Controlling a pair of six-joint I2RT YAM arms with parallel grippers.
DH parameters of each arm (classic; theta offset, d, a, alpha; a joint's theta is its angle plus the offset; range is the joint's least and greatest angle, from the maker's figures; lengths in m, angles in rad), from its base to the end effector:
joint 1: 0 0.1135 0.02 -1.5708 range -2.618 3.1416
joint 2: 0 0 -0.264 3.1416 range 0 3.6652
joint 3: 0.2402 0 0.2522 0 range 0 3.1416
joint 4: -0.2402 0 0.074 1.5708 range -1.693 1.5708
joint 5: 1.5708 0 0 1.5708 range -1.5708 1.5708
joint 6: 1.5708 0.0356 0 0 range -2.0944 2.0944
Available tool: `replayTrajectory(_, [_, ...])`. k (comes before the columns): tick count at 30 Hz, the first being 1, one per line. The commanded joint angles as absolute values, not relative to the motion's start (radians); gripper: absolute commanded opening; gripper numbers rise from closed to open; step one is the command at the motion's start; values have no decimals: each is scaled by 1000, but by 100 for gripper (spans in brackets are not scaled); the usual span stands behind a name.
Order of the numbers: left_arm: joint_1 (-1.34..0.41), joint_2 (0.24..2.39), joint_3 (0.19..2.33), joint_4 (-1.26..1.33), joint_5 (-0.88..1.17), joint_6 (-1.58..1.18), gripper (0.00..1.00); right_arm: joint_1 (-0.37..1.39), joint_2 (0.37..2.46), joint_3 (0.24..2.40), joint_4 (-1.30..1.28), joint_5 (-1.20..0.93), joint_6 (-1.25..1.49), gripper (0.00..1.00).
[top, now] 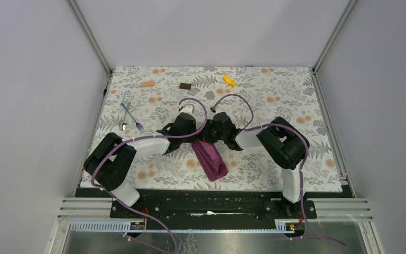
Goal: Fold the napkin into a case and place the utensils inside
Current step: Grasp the top corner of the smaller rectangle folded napkin from the folded napkin.
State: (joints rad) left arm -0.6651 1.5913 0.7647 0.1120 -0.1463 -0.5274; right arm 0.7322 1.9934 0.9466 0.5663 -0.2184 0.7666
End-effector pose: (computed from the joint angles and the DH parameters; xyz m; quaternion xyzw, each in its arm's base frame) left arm 0.2534 -0.1922 0.1663 0.0322 0.9073 -0.1775 0.3799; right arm 0.2918 0.2726 0.1219 -0.0419 0.8508 0.4193 0.3139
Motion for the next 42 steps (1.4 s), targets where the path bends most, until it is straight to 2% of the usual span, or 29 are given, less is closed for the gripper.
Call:
replayTrajectory(1, [-656,1637,798,89,-106,-562,2,719,1933,932,535,-193,749,2])
replayTrajectory(4, [-628,1616,795,88,-54,-574,7,715,1851,894,475,-210,699,4])
replayTrajectory(7, [-614,1577,802,69,-21,-564,18,716,1753,859,408,-225,647,10])
replayTrajectory(16, [-557,1463,814,-9,71,-596,44,715,1557,863,91,-245,395,40])
replayTrajectory(22, [-513,1351,744,-66,107,-642,57,720,1533,884,-62,-253,325,44])
replayTrajectory(27, [-503,1324,644,-20,163,-698,57,752,1548,884,-66,-237,343,43])
replayTrajectory(32, [-506,1343,546,105,268,-793,53,810,1557,880,-82,-172,351,33])
replayTrajectory(34, [-512,1341,509,139,289,-821,53,829,1558,879,-96,-153,355,33])
replayTrajectory(42, [-531,1263,368,255,213,-940,45,892,1557,915,-83,-38,317,55])
